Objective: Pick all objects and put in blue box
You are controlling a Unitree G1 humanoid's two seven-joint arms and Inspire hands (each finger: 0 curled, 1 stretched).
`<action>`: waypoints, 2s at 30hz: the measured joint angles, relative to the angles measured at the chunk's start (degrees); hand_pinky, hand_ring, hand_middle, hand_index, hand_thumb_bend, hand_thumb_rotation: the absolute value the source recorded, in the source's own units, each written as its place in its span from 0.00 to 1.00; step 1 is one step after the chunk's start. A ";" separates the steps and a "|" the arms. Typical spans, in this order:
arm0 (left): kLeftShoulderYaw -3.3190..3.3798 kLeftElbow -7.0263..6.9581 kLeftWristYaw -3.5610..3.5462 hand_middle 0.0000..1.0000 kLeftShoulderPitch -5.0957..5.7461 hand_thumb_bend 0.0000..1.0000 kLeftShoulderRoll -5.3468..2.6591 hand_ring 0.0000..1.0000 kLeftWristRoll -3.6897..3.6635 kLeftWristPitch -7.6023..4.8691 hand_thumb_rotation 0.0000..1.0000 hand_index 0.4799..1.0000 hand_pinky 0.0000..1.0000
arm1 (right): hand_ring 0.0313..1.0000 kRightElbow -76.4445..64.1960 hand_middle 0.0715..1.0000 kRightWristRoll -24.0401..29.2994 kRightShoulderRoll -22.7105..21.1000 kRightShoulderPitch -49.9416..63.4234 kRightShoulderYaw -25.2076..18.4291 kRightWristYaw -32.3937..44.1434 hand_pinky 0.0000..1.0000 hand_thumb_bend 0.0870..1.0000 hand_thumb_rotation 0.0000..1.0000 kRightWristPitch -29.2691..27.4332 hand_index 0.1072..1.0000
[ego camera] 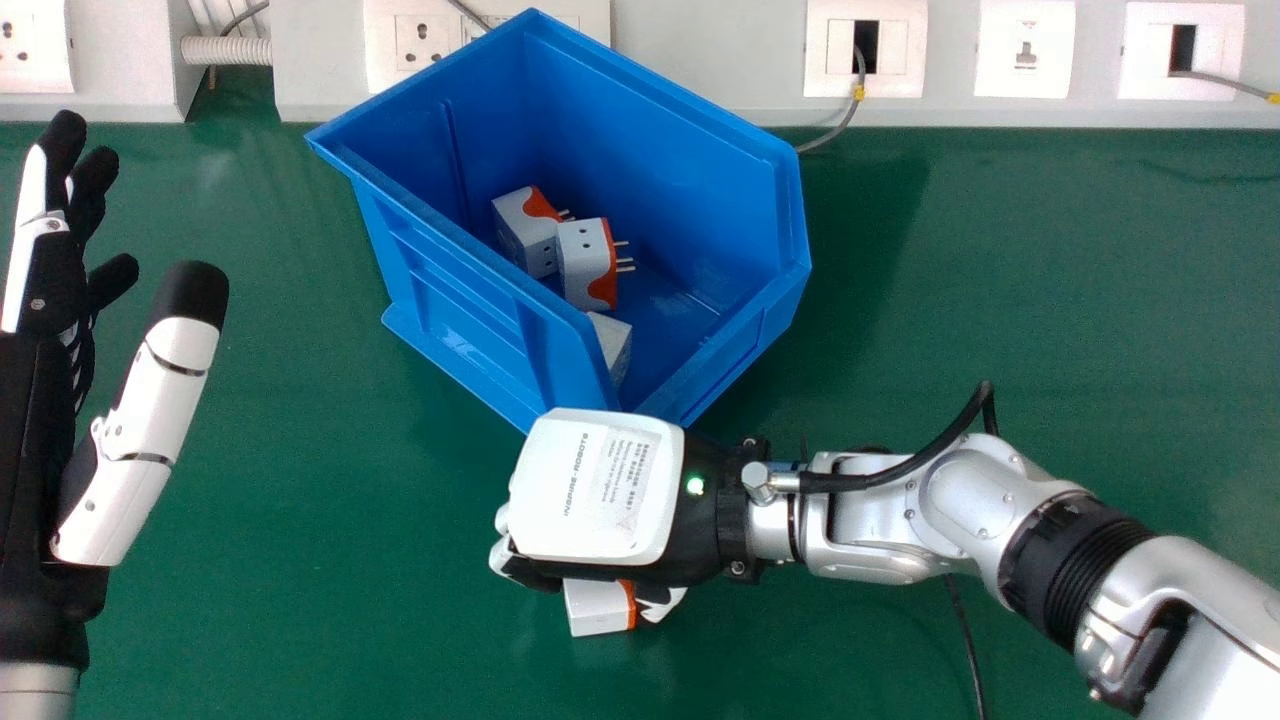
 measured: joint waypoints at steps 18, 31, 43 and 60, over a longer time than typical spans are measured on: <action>-0.03 1.38 0.00 0.98 -0.73 0.56 0.06 0.99 -0.22 -0.37 0.88 0.99 0.92 | 0.42 -14.90 0.44 9.50 -4.51 4.84 -5.96 8.94 0.35 0.45 0.00 -4.74 0.38; -0.02 3.50 -0.09 0.99 -1.14 0.58 0.10 1.00 -1.90 -2.17 0.88 1.00 0.93 | 0.41 -33.62 0.44 20.16 -10.41 15.50 -16.58 21.57 0.35 0.45 0.00 -7.75 0.39; -0.18 4.45 -0.16 1.00 -1.67 0.58 0.08 0.99 -4.06 -2.27 0.87 1.00 0.94 | 0.41 -52.32 0.44 30.60 -16.57 33.04 -30.70 29.30 0.36 0.45 0.00 -4.15 0.41; -1.36 3.67 0.71 0.99 -1.46 0.57 -0.81 0.99 -3.77 -1.57 0.85 1.00 0.93 | 0.41 -69.56 0.45 40.60 -18.27 46.49 -51.78 37.13 0.35 0.45 0.00 5.79 0.40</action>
